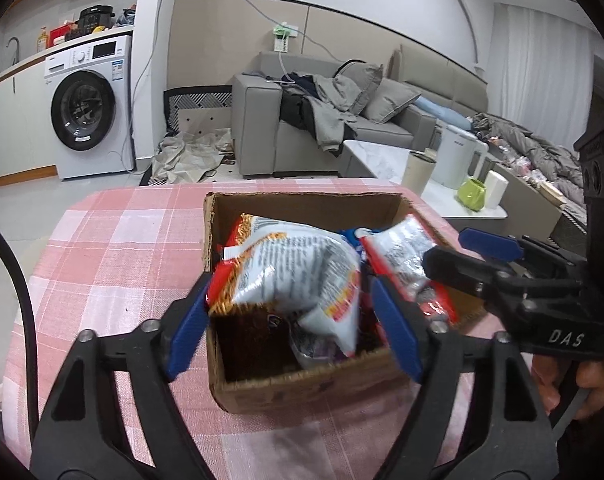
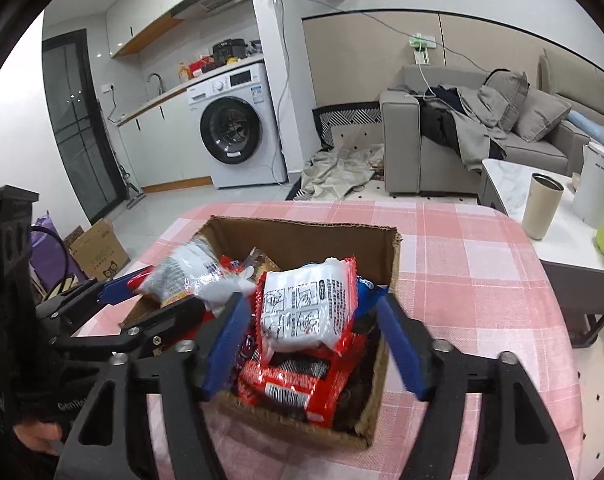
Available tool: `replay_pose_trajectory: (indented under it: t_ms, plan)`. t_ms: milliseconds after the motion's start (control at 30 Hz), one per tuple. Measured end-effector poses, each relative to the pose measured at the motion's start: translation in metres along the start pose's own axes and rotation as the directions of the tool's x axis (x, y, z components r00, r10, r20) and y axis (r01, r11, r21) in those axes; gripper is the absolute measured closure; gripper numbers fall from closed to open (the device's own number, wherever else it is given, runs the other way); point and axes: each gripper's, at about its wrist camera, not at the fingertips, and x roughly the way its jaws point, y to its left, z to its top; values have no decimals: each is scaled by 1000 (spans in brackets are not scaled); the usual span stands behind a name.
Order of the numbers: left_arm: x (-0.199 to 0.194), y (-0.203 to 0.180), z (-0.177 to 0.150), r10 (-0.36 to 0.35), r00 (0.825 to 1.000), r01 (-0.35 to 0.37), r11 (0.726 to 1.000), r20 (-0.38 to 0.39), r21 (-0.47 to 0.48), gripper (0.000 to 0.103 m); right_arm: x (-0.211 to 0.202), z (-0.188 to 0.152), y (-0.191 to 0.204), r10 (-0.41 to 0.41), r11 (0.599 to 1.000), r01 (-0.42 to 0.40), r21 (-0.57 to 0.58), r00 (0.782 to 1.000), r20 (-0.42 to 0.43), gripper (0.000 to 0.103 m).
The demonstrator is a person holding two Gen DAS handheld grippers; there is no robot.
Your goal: Organize snacks
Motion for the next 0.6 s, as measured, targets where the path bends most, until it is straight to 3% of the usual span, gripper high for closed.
replay_pose_trajectory:
  t_ms: [67,100,133,600]
  plan:
    - [-9,4,-2,0,1000,0,1000,19,-13,7,-10,-3,-3,3,1000,-3,5,1000,18,13]
    - [-13,5,-3,-5,1000,5,1000,29,-20,2,-14,-5,-6,14,1000,-15,13,1000,21,4]
    - [-19,7,-4,-10,999,12,999,42,-31,0,-18,-6,-6,27,999,-28,17,999,21,2]
    - [-77,12,-32,4,994,2,999,112,-51,0,-63,-38,10,83,996,-77,-49,988,132,0]
